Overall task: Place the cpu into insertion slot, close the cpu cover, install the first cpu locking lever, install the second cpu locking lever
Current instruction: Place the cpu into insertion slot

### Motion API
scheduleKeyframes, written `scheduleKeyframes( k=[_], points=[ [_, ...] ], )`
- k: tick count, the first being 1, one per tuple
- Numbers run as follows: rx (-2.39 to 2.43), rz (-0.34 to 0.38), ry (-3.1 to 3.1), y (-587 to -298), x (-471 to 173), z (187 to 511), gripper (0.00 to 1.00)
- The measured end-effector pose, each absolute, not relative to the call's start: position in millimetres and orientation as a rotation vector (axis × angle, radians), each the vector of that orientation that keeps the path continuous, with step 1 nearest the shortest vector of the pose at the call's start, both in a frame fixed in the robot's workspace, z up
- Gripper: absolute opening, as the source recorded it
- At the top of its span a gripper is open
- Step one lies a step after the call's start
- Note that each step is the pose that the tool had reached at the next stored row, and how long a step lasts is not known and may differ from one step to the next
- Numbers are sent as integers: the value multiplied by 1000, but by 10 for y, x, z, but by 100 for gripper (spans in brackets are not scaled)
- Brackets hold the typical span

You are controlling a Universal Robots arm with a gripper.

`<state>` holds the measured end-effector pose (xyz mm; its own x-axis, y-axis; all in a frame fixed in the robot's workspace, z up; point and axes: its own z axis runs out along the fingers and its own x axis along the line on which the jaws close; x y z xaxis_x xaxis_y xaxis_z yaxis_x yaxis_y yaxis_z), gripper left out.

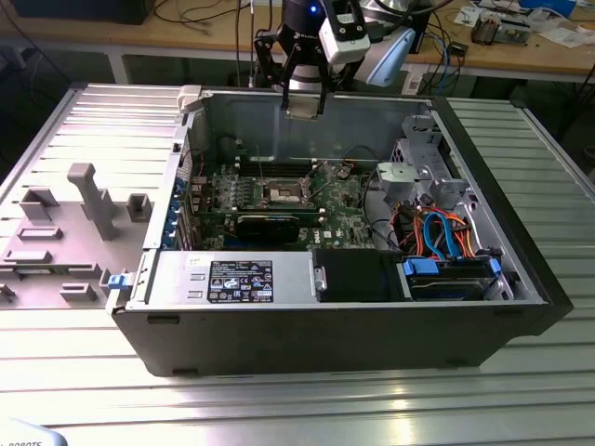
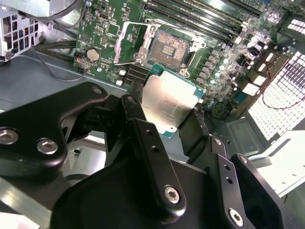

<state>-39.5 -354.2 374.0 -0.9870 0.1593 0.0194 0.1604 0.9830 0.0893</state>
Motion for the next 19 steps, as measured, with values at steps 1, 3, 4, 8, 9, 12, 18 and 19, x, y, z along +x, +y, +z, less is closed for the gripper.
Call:
scheduleKeyframes(
  k=[1, 3, 4, 8, 9, 12, 18, 19],
  points=[
    [-257, -142, -3116, -3542, -395, 3740, 54],
    [-259, -142, -3116, -3542, -395, 3740, 54],
    [-259, -142, -3116, -3542, -395, 3740, 54],
    [-265, -142, -3115, -3542, -395, 3740, 54],
    [-273, -142, -3115, -3542, -395, 3739, 54],
    [-305, -142, -3113, -3542, -395, 3740, 54],
    [-393, -143, -3106, -3542, -395, 3740, 54],
    [-406, -143, -3104, -3542, -395, 3739, 54]
  ],
)
